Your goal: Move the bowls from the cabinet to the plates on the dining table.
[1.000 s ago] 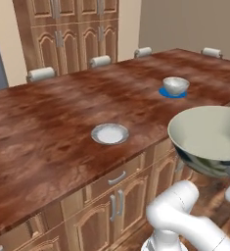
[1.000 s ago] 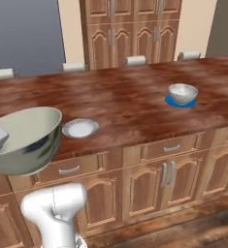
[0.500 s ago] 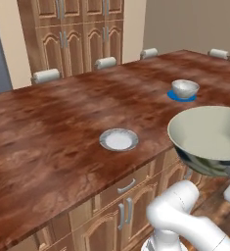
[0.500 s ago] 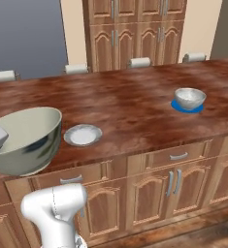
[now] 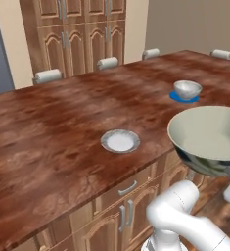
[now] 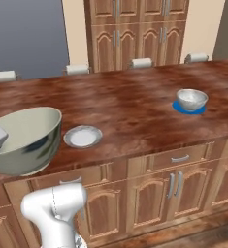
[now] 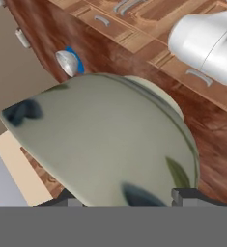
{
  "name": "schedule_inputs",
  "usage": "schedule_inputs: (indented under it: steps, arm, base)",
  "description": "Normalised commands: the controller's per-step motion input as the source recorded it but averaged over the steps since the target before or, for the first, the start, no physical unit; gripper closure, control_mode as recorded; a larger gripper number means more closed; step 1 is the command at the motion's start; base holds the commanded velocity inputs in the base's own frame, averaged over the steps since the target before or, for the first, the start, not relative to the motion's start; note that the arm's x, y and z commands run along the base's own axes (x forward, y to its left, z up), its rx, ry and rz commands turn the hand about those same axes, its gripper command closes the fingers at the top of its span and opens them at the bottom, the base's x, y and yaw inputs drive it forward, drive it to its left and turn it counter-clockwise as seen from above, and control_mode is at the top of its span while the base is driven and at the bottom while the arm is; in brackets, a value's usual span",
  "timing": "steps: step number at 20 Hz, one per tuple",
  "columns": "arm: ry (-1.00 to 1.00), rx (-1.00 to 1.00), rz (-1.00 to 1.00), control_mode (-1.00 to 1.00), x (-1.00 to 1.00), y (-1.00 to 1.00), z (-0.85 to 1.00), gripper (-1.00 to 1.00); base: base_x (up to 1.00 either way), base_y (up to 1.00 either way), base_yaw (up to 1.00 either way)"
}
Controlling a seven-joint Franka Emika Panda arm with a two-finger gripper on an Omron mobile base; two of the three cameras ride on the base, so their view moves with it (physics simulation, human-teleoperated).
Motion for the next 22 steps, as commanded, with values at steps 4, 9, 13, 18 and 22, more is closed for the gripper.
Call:
schedule_inputs:
  steps: [4,9,13,18,22]
  arm:
    - [0.00,0.00,0.00,1.00,0.00,0.00,0.00,1.00]
    - [0.00,0.00,0.00,1.00,0.00,0.00,0.00,1.00]
    - [0.00,0.00,0.00,1.00,0.00,0.00,0.00,1.00]
    - [0.00,0.00,0.00,1.00,0.00,0.00,0.00,1.00]
    - [0.00,0.00,0.00,1.00,0.00,0.00,0.00,1.00]
  base:
    - [0.33,-0.39,0.01]
    - [0.31,-0.52,0.00]
    - [0.38,-0.47,0.00]
    - [0.38,-0.13,0.00]
    - [0.28,0.00,0.00]
